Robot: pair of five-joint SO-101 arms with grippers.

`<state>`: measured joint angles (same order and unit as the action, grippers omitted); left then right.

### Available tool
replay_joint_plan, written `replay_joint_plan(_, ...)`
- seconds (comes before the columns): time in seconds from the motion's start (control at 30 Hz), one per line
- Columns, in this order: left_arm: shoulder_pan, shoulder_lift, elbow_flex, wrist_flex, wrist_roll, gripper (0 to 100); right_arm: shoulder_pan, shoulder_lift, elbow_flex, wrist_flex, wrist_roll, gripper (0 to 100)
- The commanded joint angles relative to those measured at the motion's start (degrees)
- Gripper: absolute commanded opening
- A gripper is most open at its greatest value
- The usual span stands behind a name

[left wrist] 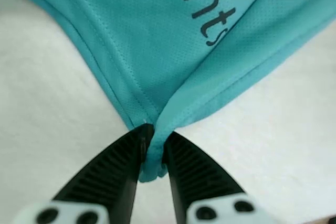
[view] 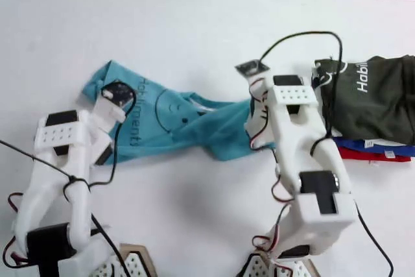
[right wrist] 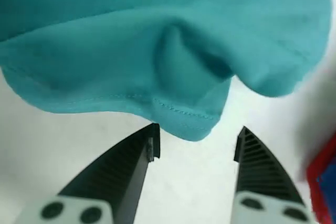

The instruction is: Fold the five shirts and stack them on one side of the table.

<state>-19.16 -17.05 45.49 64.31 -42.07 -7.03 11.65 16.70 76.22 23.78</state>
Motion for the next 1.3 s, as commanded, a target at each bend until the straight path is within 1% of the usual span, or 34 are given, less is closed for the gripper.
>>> replay_joint_plan(0.0,-0.09,-2.29,-0.13,-0.62,0.35,3,0.13,3.91,-2.46,-1.27,-0.44,19.0)
replay_joint_plan(0.13,-0.09,-2.29,-0.04,-0.62,0.26,3,0.13,7.6,-2.64,-2.77,-0.44,19.1)
replay_joint_plan(0.37,-0.09,-2.29,-0.04,-0.62,0.26,3,0.75,7.69,-2.73,-3.38,-0.44,18.9)
replay_joint_plan(0.6,0.0,-2.2,-0.04,-1.67,0.26,3,1.71,3.74,-6.42,0.92,-0.44,19.0)
replay_joint_plan(0.73,0.18,-2.2,-0.04,-2.29,0.35,3,1.19,1.98,-6.95,1.36,-0.44,19.0)
replay_joint_plan(0.9,0.18,-2.2,-0.04,-2.2,0.26,3,1.19,1.98,-6.95,1.1,-2.73,19.0)
replay_joint_plan(1.13,0.0,-2.2,-0.04,-2.11,0.26,3,1.19,7.16,-7.3,0.84,-2.73,18.7)
replay_joint_plan(1.27,-0.09,-2.29,-0.04,-1.93,0.35,3,1.36,10.51,-7.3,-2.15,-2.73,18.3)
